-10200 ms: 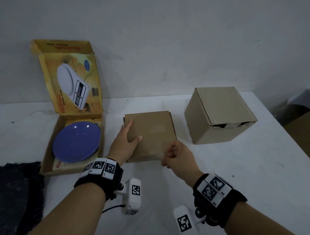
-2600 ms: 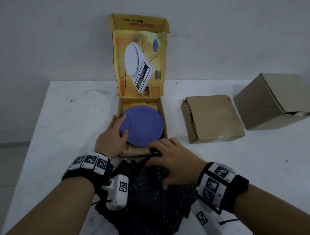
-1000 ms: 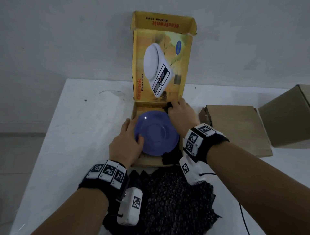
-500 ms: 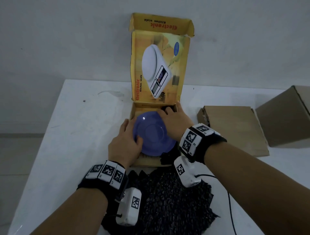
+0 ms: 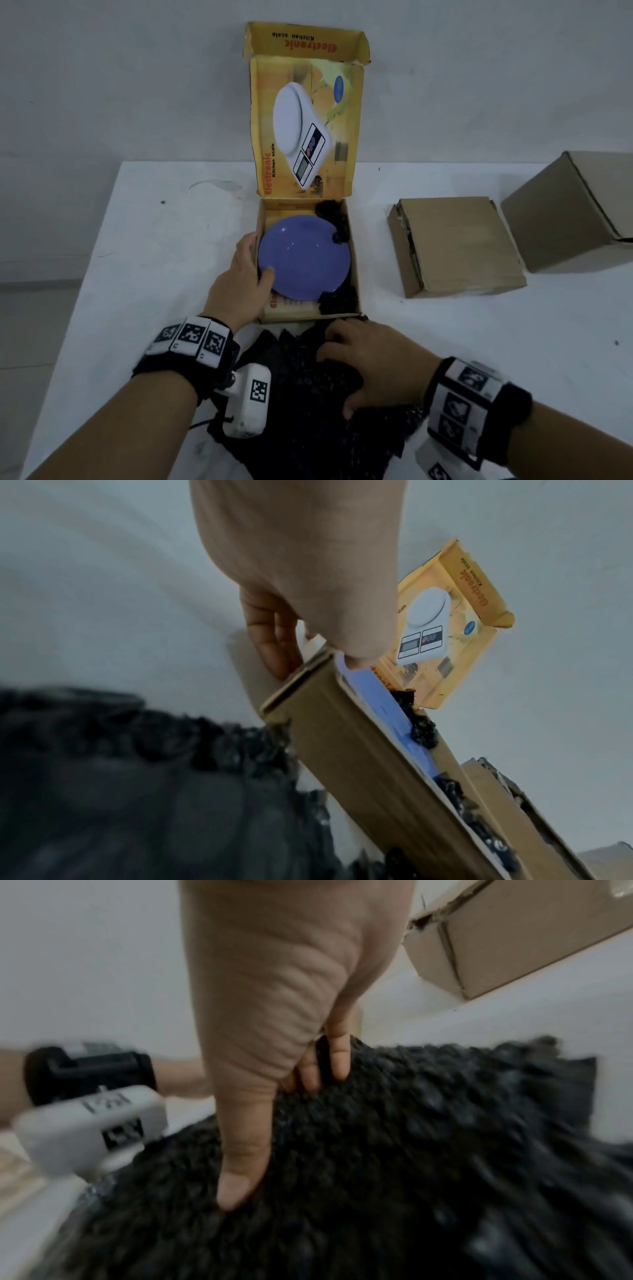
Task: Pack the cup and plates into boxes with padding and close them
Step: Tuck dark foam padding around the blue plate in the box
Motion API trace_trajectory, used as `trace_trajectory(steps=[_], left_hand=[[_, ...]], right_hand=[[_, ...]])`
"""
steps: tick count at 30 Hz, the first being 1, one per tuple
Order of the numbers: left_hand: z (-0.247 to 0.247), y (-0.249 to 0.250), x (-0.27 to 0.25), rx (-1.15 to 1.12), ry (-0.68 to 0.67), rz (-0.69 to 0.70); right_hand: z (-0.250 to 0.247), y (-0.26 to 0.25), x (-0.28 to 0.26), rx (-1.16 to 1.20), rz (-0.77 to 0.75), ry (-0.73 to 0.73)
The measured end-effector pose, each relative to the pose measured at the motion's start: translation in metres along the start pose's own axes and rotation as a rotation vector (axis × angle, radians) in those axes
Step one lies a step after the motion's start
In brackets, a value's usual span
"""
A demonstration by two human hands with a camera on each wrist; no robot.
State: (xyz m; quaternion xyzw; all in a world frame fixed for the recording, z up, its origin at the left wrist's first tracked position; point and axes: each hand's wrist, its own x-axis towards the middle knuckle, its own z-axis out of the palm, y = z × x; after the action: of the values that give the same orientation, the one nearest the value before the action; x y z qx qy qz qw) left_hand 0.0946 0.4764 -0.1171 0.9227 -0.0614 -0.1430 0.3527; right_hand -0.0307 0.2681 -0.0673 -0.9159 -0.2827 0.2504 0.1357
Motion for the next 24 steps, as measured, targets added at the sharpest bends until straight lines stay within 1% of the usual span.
trace_trajectory(steps=[1,3,6,9,14,15,20,23,24], left_hand=[[0.0,0.0,-0.003,-0.003,0.01,0.003],[0.001,0.001,-0.007,-0.02,0.022,0.018],[0.002,0.0,-0.009,-0.041,0.027,0.032],[0.002,0.0,-0.009,-0.048,0.038,0.035],[0.003,-0.002,-0.01,-0.058,0.047,0.046],[0.003,-0.002,-0.01,-0.055,0.047,0.046],[0.004,0.0,-0.009,-0.05,0.047,0.039],[0.003,0.0,-0.009,-0.045,0.051,0.036],[0.003,0.001,-0.009,-0.043,0.052,0.035]], right_hand=[[0.01,0.0,-0.001,-0.045,0.007,-0.01],[0.02,0.003,-0.002,-0.047,0.005,0.077],[0.019,0.002,-0.008,0.048,-0.016,0.212],[0.01,-0.001,-0.014,0.221,0.03,0.344],[-0.015,0.002,-0.018,0.67,0.19,0.592],[-0.018,0.004,-0.017,0.727,0.21,0.635],[-0.031,0.012,-0.007,0.708,0.393,0.77],[-0.036,0.011,0.003,0.805,0.47,0.842],[-0.039,0.008,0.006,0.812,0.502,0.839]])
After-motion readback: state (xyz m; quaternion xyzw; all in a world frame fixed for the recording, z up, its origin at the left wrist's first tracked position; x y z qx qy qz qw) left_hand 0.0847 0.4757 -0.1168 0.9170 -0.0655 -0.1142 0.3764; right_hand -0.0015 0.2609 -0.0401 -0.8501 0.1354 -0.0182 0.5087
